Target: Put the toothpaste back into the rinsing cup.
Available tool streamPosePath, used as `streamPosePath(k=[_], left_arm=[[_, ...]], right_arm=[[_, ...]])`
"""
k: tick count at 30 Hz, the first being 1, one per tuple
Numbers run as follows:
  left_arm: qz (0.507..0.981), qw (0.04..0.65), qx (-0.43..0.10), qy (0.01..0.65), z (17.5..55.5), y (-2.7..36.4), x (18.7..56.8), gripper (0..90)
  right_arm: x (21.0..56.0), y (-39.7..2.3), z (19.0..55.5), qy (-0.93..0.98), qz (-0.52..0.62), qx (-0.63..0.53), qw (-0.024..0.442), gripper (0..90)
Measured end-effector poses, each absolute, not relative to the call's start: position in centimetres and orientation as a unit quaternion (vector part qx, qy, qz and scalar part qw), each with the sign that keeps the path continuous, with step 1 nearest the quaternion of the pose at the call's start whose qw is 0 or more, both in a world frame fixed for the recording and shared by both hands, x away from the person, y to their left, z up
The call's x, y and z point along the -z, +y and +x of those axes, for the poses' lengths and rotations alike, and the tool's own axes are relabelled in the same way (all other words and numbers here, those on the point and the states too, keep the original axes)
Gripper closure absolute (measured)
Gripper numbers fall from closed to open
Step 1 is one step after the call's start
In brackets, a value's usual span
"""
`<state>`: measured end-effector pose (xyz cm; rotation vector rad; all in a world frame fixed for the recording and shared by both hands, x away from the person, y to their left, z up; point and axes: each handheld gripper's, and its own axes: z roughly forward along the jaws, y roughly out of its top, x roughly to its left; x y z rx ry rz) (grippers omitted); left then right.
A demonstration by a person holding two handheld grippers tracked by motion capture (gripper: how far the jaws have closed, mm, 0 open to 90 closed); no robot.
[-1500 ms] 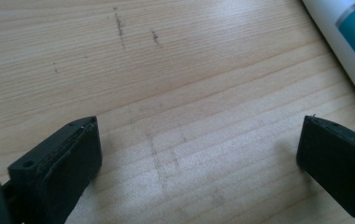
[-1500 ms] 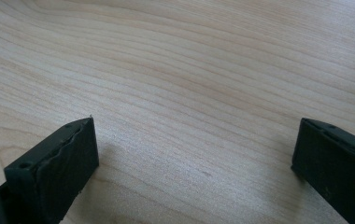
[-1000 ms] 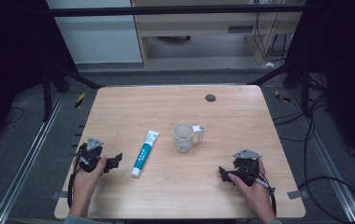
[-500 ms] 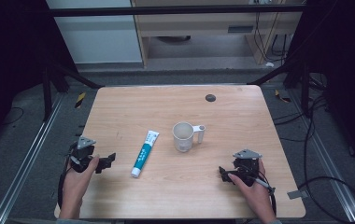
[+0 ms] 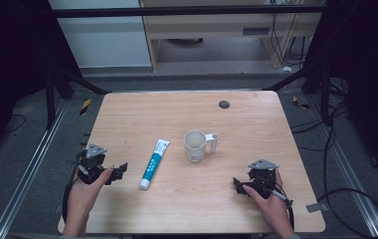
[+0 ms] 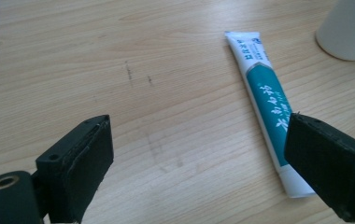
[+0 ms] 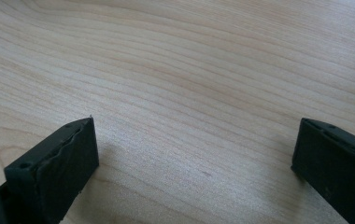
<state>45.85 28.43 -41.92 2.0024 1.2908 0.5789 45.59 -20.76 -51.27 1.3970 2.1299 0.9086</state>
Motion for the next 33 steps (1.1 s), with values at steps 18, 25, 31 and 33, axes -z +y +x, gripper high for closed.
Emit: streamPosePath(k=[18, 25, 31, 33], left_arm=[[0.802, 0.326, -0.196, 0.460, 46.0, 24.8, 42.5, 8.8], [0.806, 0.332, -0.193, 0.450, 46.1, 23.5, 42.5, 7.7], [0.816, 0.344, -0.171, 0.432, 46.2, 21.9, 42.6, 7.7], [0.817, 0.347, -0.164, 0.429, 46.4, 21.4, 42.6, 8.0]], right_arm=[[51.3, -20.8, 45.6, 0.769, 0.504, -0.328, 0.217, 0.6], [51.3, -20.8, 45.6, 0.769, 0.504, -0.328, 0.217, 0.6], [51.3, -20.8, 45.6, 0.769, 0.504, -0.328, 0.217, 0.6], [51.2, -20.7, 45.6, 0.768, 0.506, -0.328, 0.215, 0.6]])
